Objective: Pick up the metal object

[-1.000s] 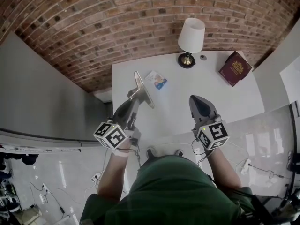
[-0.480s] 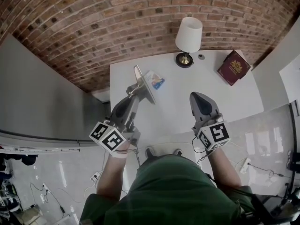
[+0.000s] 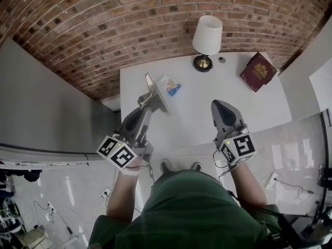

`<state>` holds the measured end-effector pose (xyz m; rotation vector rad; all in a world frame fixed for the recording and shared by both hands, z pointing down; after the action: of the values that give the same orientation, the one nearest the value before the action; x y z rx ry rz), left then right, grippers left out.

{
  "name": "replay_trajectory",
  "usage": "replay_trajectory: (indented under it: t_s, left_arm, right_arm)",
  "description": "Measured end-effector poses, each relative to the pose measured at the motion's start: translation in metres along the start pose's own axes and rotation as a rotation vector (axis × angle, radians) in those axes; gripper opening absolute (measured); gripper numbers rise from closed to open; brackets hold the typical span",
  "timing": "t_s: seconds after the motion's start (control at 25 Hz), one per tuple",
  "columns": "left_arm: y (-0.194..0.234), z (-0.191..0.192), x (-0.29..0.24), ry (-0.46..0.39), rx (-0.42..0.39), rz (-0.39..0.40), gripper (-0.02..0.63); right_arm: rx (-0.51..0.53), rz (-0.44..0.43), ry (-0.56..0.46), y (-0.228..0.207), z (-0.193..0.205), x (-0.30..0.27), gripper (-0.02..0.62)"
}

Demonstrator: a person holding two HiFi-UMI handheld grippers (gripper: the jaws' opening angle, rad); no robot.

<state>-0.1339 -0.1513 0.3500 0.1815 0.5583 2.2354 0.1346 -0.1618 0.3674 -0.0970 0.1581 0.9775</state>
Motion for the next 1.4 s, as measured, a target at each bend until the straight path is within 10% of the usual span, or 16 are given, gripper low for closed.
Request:
replay_trajectory:
  t_s: [1.4]
  left_arm:
    - [-0.017, 0.005, 0.011, 0.004, -0.02, 0.019, 0.009]
  right_arm:
    - [0.003, -0.004, 0.007, 0.004, 0.004, 0.021, 0.0]
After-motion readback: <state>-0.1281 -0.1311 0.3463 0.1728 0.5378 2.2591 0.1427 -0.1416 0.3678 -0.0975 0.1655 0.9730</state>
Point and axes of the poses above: the fingertips, and each gripper's own axes: x backward along the fingers, y to its left, z out of its underside, the point moved 6 cm from there along x, backward along the fingers, and after that the axes turned 9 degrees about y, right-handed, at the moved point
